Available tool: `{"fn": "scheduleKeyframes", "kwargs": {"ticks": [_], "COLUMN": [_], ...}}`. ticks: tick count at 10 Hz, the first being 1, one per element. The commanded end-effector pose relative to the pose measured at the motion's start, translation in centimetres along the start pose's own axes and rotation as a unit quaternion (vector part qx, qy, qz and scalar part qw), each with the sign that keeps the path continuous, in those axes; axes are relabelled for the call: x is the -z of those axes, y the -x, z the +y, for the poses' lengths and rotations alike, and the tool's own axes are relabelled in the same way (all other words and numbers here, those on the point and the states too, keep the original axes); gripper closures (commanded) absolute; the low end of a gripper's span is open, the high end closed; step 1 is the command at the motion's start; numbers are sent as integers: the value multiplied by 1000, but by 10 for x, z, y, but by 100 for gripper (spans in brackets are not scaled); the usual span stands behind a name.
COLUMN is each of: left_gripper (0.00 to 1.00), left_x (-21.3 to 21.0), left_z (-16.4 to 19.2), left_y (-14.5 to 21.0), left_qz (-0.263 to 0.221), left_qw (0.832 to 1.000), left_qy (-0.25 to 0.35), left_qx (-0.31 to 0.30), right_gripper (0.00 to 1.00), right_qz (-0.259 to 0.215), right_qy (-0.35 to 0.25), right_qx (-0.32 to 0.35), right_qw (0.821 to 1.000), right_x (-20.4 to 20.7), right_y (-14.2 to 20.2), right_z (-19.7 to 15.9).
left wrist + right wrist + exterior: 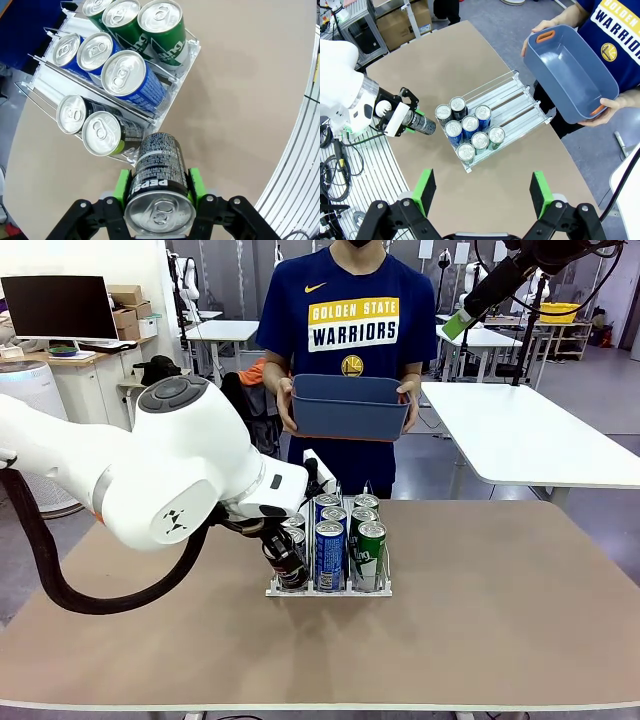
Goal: Fill the beverage cans into the dispenser.
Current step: Place the picked Pepsi coke in the line of the Automatic Can Dispenser with the same cans.
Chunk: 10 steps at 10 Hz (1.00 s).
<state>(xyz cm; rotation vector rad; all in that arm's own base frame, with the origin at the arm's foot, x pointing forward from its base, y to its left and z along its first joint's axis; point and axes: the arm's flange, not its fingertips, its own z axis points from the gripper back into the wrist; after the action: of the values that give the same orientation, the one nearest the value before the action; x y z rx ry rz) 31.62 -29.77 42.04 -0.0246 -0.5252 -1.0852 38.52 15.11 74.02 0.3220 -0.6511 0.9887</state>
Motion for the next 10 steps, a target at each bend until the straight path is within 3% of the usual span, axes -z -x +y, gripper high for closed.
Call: {"fn": "scheduleKeyframes", "kwargs": {"ticks": [1,10], "left_gripper": [42,42], "left_x": [11,31], "left_z": [4,44], "left_y": [3,-8], "left_qz": [-3,-27], "left_qw": [1000,998], "left_qy": [-20,-59], "left_qx": [-4,-21], "right_gripper": [0,0], "right_qz": [3,3], "right_qy": [-5,-5], "right_qx": [2,2], "right_qw": [1000,1000], "right_x": [0,0], "right_y": [1,1], "right_z": [0,0]}}
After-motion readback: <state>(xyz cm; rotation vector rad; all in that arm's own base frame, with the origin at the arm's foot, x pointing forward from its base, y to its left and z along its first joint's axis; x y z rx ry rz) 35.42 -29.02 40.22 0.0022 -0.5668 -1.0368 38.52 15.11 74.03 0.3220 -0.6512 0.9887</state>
